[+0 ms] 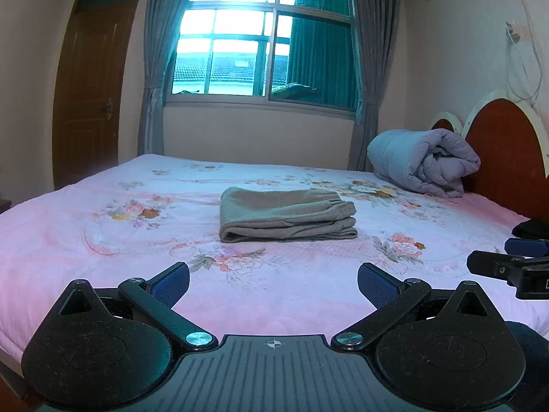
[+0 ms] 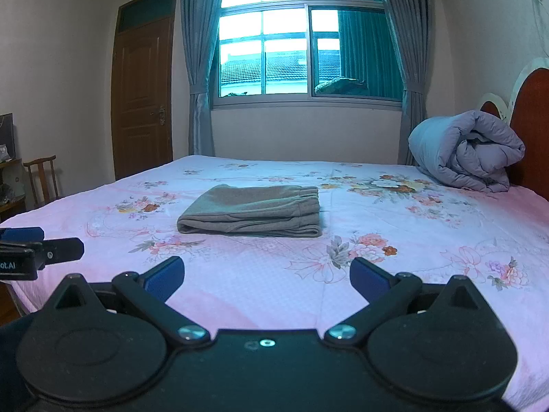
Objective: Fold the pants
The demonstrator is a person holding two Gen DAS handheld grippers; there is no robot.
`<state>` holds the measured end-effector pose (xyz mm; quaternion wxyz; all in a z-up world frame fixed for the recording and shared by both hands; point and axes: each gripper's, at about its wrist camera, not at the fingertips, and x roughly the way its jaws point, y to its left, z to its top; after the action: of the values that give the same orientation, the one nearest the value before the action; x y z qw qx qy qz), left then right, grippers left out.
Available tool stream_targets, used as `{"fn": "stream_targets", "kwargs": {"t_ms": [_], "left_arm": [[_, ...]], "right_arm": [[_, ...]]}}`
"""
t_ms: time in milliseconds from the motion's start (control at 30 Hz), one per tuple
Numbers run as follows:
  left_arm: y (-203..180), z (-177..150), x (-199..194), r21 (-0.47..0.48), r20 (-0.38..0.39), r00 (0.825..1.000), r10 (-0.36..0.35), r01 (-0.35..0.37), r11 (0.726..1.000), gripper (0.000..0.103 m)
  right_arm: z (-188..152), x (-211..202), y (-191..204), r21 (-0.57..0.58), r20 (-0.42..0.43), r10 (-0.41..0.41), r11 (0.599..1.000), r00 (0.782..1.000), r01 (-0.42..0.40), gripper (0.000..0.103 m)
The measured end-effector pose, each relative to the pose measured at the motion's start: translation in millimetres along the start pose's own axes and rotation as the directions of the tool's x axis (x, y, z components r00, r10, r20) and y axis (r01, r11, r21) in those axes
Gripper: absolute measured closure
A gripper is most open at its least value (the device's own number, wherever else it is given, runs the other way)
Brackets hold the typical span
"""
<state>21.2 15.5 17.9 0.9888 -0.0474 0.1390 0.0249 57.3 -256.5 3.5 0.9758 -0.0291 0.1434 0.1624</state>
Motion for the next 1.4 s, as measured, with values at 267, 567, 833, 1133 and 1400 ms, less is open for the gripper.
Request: {"fn": "stream_targets", "kwargs": {"t_ms": [267, 567, 833, 1133, 1400], "left_arm": [[1.1, 0.6, 1.2, 0.007, -0.003, 1.0, 0.0, 0.0, 1.0, 0.0], [0.5, 0.4, 1.1, 0.007, -0.003, 1.0, 0.0, 0.0, 1.0, 0.0], [1.8, 0.6, 2.1, 0.013, -0.002, 1.0, -0.003, 0.003, 1.0, 0.0], [3.1, 0.9, 3.9, 0.019, 0.003, 1.0, -0.003, 0.003, 1.0, 0.0], [3.8, -0.4, 1.2, 0.025, 0.018, 1.0, -0.02, 0.019, 0.999, 0.0]], "right_arm": [[0.4, 0.0, -0.1, -0.001, -0.001, 0.001, 1.0, 1.0, -0.001, 0.006], [0.7, -0.2, 0.2, 0.001, -0.002, 0.001, 1.0, 1.0, -0.001, 0.006], [1.4, -0.5, 1.4, 0.0, -0.005, 0.0, 1.0, 1.0, 0.0, 0.006], [1.4, -0.7, 2.2, 0.001, -0.006, -0.001, 1.0, 1.0, 0.001, 0.006], [1.7, -1.1, 2.2, 0.001, -0.005, -0.001, 1.0, 1.0, 0.001, 0.006]]}}
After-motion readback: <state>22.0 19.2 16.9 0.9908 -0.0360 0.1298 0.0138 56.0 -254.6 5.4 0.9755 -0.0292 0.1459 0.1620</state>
